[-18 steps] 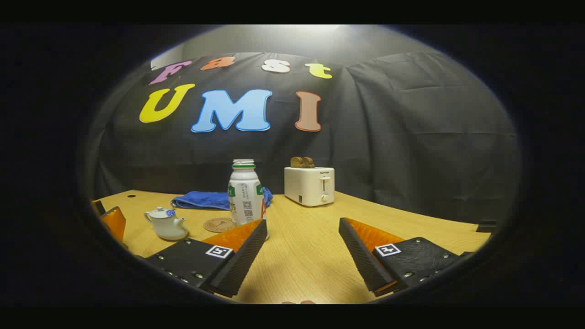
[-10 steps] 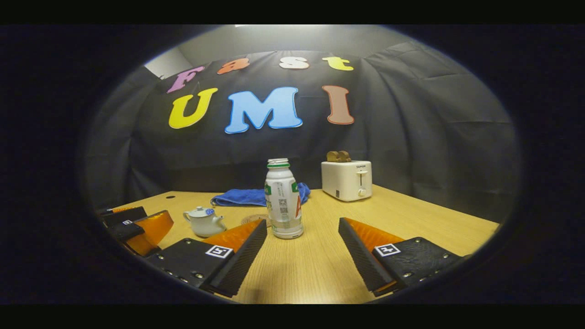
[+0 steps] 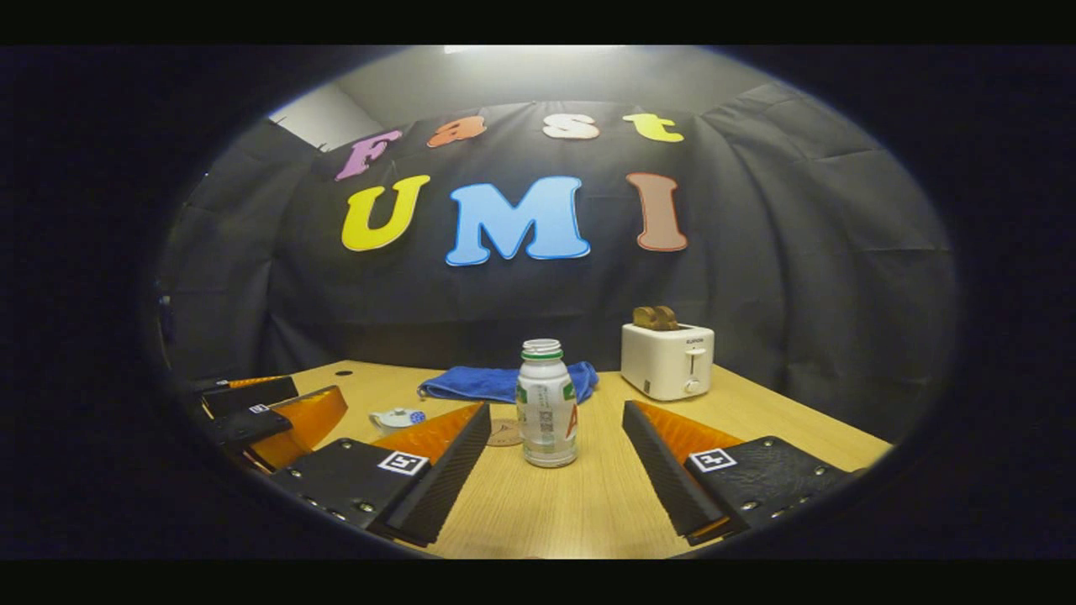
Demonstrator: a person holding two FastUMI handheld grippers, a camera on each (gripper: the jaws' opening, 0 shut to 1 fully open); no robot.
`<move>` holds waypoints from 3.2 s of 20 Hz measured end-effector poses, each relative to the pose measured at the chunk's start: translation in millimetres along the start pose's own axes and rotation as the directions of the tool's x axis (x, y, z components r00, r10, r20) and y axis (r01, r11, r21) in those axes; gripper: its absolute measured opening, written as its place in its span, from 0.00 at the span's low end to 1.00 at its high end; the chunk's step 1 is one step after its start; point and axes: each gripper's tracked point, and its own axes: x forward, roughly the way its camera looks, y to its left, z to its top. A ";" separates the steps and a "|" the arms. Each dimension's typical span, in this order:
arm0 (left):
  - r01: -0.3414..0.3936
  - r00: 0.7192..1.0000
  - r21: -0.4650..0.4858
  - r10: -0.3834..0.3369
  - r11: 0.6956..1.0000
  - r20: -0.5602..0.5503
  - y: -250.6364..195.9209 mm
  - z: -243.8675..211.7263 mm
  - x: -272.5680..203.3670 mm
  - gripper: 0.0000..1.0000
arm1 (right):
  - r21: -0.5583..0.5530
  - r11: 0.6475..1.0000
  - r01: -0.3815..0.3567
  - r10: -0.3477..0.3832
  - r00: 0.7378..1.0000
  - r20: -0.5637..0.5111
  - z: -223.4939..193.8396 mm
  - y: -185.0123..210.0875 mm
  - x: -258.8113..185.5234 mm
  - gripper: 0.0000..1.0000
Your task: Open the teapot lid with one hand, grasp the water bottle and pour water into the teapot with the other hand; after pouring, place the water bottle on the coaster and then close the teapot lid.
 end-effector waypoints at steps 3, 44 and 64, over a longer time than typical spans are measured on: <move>-0.002 1.000 0.003 0.002 1.000 -0.001 -0.5 -1.2 4.0 1.00 | 0.018 1.000 0.009 -0.009 1.000 0.000 0.1 -9.7 4.6 0.97; 0.051 0.986 0.082 -0.037 0.995 -0.160 -8.7 -67.0 138.1 0.13 | 0.050 0.999 0.021 -0.015 0.994 -0.104 -41.4 -26.3 35.5 0.97; -0.086 0.991 0.011 0.087 0.996 -0.099 109.2 -43.8 135.0 0.10 | -0.003 0.999 -0.043 0.042 0.990 -0.132 -54.1 0.5 68.1 0.97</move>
